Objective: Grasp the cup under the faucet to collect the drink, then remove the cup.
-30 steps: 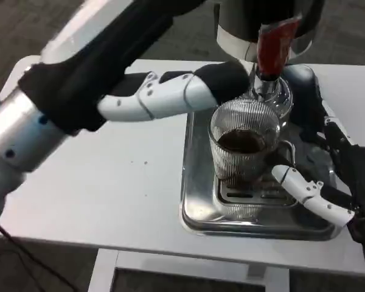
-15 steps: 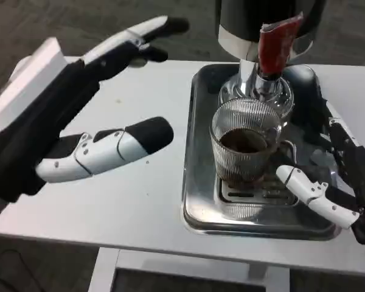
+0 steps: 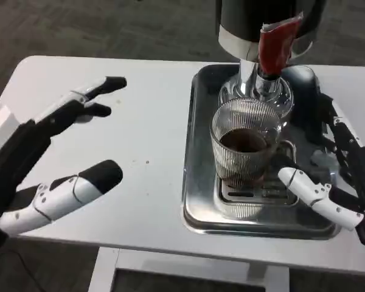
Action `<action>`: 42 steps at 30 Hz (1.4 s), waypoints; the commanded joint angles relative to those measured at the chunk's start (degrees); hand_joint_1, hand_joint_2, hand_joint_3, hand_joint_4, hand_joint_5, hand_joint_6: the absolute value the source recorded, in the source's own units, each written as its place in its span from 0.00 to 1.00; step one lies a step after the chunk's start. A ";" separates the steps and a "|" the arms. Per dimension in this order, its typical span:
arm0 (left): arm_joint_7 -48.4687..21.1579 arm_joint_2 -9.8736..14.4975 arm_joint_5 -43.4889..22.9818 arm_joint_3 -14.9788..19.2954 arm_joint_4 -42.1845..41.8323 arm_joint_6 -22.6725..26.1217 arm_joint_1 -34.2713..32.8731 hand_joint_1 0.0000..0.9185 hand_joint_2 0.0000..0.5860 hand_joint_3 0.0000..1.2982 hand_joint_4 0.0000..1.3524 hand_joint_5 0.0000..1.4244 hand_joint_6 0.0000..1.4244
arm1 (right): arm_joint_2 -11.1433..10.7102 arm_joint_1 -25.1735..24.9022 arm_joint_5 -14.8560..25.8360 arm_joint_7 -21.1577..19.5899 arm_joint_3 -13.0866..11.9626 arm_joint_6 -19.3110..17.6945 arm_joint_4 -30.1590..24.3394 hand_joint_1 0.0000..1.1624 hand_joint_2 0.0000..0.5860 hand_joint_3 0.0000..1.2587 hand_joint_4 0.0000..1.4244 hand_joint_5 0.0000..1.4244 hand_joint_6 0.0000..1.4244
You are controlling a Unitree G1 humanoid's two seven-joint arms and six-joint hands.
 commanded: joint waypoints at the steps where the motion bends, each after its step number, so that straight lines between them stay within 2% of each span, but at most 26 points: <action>1: 1.21 0.18 2.67 -0.65 2.94 -1.66 2.01 0.00 0.15 0.12 0.08 0.16 0.16 | 0.03 1.20 0.77 -0.40 -0.09 -1.41 -0.24 0.47 0.42 0.02 0.02 0.11 0.19; 10: 1.01 0.56 4.40 -3.09 5.64 -2.11 3.31 0.00 0.15 0.11 0.06 0.14 0.15 | 0.00 1.89 1.77 -0.45 0.68 -3.71 0.92 0.46 0.41 0.00 0.02 0.06 0.13; 14: 0.97 0.61 4.50 -3.11 5.48 -2.14 4.66 0.00 0.15 0.11 0.06 0.14 0.15 | 0.35 1.64 1.36 -1.44 1.39 -5.34 1.94 0.46 0.41 0.02 0.02 0.05 0.09; 27: 0.62 1.03 4.26 -2.81 3.85 -1.58 7.15 0.00 0.15 0.12 0.07 0.14 0.14 | 1.63 -1.59 1.39 -3.90 4.49 -9.97 8.46 0.47 0.38 0.00 0.01 0.04 0.07; 42: 0.20 2.35 4.20 -3.02 3.29 -0.50 7.71 0.00 0.15 0.12 0.07 0.14 0.14 | 4.44 -6.01 0.81 -5.85 6.74 -9.19 13.81 0.48 0.36 0.00 0.00 0.00 0.06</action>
